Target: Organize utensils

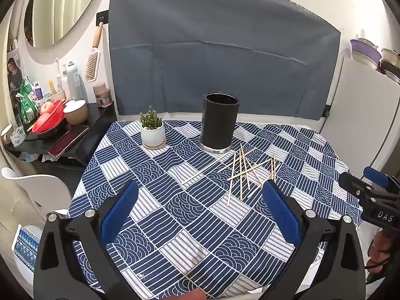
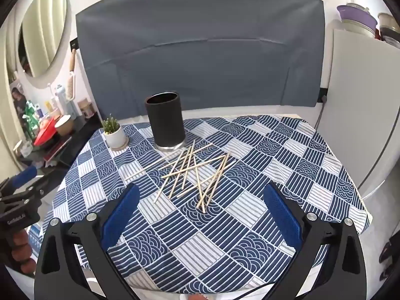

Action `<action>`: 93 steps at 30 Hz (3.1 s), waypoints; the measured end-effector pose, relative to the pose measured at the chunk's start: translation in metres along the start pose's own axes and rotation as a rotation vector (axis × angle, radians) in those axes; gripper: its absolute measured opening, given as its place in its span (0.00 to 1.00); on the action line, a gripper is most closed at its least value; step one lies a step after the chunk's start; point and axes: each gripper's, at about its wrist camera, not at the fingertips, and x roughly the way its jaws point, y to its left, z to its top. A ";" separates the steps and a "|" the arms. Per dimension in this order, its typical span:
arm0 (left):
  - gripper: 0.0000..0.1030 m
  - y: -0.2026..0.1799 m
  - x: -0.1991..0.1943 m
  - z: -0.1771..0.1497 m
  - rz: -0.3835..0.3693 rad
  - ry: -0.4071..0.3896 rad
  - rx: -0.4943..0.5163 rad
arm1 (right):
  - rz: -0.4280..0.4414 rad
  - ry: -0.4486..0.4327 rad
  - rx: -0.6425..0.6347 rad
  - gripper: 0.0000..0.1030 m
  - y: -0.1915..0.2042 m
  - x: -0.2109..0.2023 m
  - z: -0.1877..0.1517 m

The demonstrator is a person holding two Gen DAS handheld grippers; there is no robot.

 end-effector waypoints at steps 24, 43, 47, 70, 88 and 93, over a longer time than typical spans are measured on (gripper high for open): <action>0.94 0.005 0.003 -0.005 0.001 0.024 -0.006 | -0.021 0.018 -0.052 0.93 0.009 0.005 0.000; 0.94 0.006 0.011 -0.006 -0.004 0.063 -0.007 | -0.041 0.050 -0.047 0.93 0.008 0.012 0.000; 0.94 0.008 0.014 -0.006 -0.006 0.073 -0.020 | -0.039 0.052 -0.057 0.92 0.011 0.014 0.000; 0.94 0.005 0.019 -0.009 0.004 0.098 -0.016 | -0.040 0.053 -0.077 0.93 0.011 0.015 0.001; 0.94 -0.006 0.003 -0.018 0.036 0.115 0.009 | -0.036 0.061 -0.107 0.92 0.000 0.002 -0.008; 0.94 -0.006 0.010 -0.021 0.044 0.147 0.015 | -0.038 0.078 -0.108 0.93 -0.004 0.005 -0.009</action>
